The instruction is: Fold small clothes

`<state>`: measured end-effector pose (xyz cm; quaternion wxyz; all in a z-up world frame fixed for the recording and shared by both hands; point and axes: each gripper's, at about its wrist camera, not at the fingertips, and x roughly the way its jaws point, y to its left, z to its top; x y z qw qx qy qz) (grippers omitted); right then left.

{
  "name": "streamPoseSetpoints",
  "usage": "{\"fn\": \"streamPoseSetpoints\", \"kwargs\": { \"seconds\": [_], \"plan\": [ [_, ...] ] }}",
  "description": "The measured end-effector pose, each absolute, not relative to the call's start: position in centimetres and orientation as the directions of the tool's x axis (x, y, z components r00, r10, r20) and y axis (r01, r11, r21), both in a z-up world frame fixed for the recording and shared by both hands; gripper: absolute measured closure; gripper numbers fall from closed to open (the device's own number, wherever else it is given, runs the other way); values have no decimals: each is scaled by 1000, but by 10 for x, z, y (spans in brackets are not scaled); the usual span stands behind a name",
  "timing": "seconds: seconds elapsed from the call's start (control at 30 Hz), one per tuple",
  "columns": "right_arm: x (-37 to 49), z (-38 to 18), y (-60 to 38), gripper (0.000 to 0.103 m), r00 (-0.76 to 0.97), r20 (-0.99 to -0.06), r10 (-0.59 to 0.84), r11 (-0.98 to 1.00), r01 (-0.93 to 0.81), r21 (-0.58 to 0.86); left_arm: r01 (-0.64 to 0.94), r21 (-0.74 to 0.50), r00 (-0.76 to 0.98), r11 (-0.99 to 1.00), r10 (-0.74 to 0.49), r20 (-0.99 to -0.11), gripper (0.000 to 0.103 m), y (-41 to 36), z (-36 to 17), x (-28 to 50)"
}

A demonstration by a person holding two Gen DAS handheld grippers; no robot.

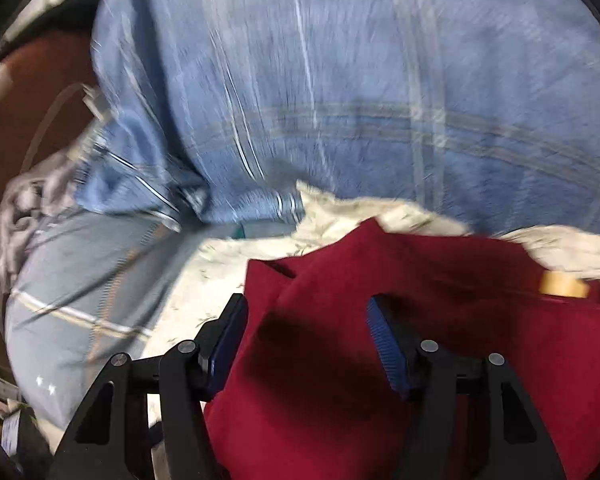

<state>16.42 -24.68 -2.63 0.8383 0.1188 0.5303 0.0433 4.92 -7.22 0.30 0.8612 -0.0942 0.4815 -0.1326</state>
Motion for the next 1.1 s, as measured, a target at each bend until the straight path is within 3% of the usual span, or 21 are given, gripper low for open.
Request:
{"fn": "streamPoseSetpoints", "kwargs": {
  "seconds": [0.03, 0.13, 0.27, 0.4, 0.5, 0.6, 0.77, 0.87, 0.9, 0.93, 1.1],
  "plan": [
    [170, -33, -243, 60, 418, -896, 149, 980, 61, 191, 133, -302, 493, 944, -327, -806, 29, -71, 2, 52],
    [167, -30, -243, 95, 447, -887, 116, 988, 43, 150, 133, -322, 486, 937, -344, -803, 29, -67, 3, 54],
    [157, -8, -236, 96, 515, -846, 135, 988, 0, 158, 130, -330, 483, 935, -351, -802, 30, -63, 5, 53],
    [169, -32, -229, 96, 460, -880, 119, 991, 6, 137, 133, -323, 481, 937, -346, -806, 30, -67, 3, 53],
    [162, -35, -227, 85, 472, -871, 135, 989, -15, 145, 125, -325, 477, 937, -344, -809, 29, -66, 3, 53],
    [149, -21, -228, 52, 476, -847, 235, 968, -36, 248, 122, -329, 475, 936, -346, -809, 28, -66, 3, 54],
    [127, -6, -225, 51, 516, -832, 203, 979, -80, 189, 123, -322, 477, 939, -341, -810, 29, -67, 3, 53],
    [122, -5, -223, 62, 552, -824, 125, 992, -81, 97, 124, -321, 479, 939, -340, -809, 29, -67, 4, 52],
    [121, -7, -223, 73, 563, -820, 101, 995, -75, 71, 124, -320, 479, 939, -339, -809, 29, -67, 4, 51],
    [122, -10, -224, 77, 566, -819, 93, 996, -67, 67, 124, -319, 479, 940, -338, -810, 29, -67, 4, 52],
    [130, -29, -236, 76, 559, -821, 115, 992, -29, 119, 124, -311, 475, 942, -331, -815, 27, -68, 2, 53]
  ]
}}
